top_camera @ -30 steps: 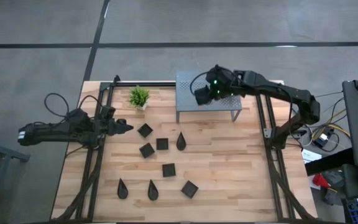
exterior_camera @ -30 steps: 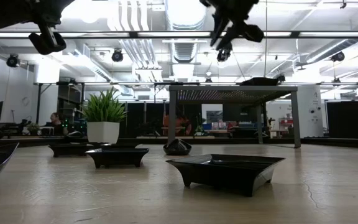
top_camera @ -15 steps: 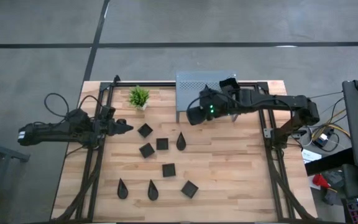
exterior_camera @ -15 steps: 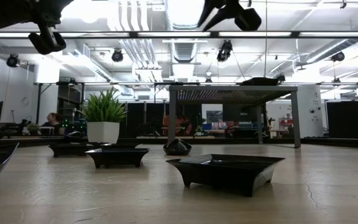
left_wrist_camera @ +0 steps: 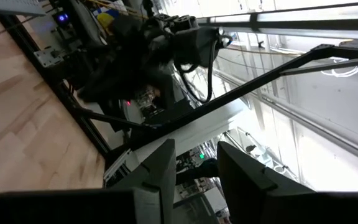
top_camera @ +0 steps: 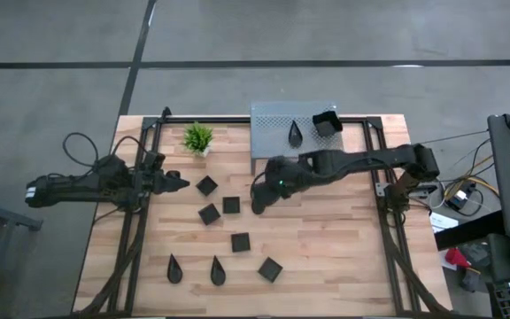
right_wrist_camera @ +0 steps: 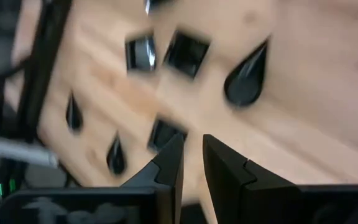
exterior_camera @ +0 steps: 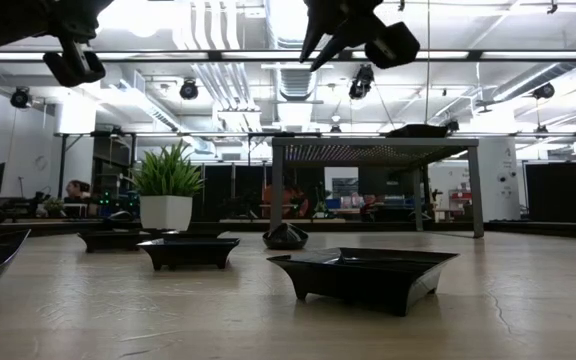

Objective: Pick & Place Mini shaped plates
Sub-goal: Put the black square plate on the shelf

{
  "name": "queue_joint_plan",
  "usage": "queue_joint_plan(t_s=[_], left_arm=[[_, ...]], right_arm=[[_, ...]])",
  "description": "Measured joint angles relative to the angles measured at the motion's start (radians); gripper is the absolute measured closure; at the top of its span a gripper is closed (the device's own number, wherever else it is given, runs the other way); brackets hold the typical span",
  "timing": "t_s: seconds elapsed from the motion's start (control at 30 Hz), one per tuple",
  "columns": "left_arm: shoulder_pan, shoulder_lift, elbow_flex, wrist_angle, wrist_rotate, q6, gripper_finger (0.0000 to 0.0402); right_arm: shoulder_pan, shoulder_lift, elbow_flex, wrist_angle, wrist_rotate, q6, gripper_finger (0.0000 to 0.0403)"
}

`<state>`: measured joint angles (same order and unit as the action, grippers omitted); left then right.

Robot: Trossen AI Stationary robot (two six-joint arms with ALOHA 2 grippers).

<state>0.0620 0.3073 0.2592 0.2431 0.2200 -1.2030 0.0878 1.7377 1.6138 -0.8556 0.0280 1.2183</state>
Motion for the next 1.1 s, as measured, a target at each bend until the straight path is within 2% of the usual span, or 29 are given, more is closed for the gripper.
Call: queue_joint_plan(t_s=[0.13,0.53,0.87,1.1], left_arm=[[0.0,0.0,0.0,-0.003,0.004,0.0,0.0291],[0.0,0.001,-0.002,-0.007,0.004,-0.001,0.0291],[0.0,0.003,-0.002,-0.009,0.004,-0.006,0.0291],[0.0,0.002,-0.002,-0.012,0.004,-0.01,0.0291]], right_arm=[[0.059,0.032,0.0,-0.001,-0.082,-0.043,0.034],[0.23,0.145,-0.038,0.003,-0.11,-0.125,0.0305],[0.284,0.3,-0.05,0.06,-0.237,-0.17,0.0255],[0.286,0.348,-0.049,0.131,-0.235,-0.195,0.0253]])
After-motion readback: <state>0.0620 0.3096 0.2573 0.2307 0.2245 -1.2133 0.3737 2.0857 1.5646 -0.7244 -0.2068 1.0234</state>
